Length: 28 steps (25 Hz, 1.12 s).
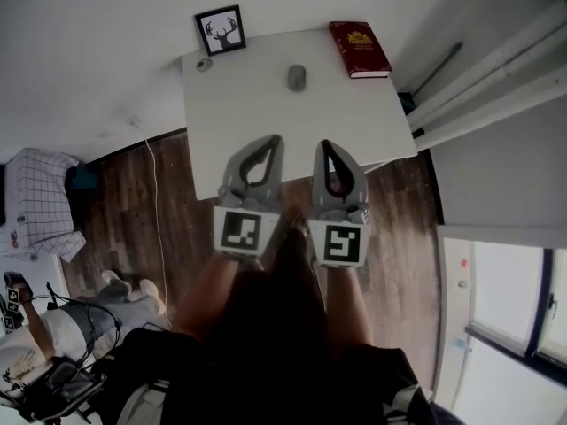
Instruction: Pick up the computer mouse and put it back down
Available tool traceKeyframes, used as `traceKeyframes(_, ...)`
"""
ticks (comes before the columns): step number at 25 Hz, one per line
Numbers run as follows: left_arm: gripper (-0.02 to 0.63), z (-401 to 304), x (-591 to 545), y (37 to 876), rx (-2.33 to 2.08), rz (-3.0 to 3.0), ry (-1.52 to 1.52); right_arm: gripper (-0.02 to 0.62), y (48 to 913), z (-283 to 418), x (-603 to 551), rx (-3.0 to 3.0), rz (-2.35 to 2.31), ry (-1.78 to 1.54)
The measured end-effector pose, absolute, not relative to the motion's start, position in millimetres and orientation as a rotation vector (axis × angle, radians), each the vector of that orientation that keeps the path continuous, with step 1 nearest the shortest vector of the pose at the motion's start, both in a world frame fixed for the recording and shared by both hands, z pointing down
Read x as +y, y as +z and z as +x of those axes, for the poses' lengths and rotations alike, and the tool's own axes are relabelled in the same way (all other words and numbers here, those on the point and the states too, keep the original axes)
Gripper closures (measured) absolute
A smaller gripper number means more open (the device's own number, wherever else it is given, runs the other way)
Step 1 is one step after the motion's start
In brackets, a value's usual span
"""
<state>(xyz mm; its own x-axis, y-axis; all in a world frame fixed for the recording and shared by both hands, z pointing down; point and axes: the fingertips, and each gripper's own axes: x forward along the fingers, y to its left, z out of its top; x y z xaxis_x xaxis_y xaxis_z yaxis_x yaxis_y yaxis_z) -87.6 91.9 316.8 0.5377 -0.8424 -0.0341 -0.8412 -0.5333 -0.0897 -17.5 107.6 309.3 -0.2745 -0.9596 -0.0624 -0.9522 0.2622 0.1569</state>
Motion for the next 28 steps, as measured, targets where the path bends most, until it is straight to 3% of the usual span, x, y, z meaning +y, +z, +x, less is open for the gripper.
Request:
traceKeyframes(14,0.606,3,-43,345,1.557,-2.674,-0.154,0.581,333,75,-33,-2.519,1.837,-0.081)
traceKeyframes(28,0.606,-22,-123,397,1.649,-2.701,-0.238,0.581,387,48,-111,-2.484,1.753,0.062)
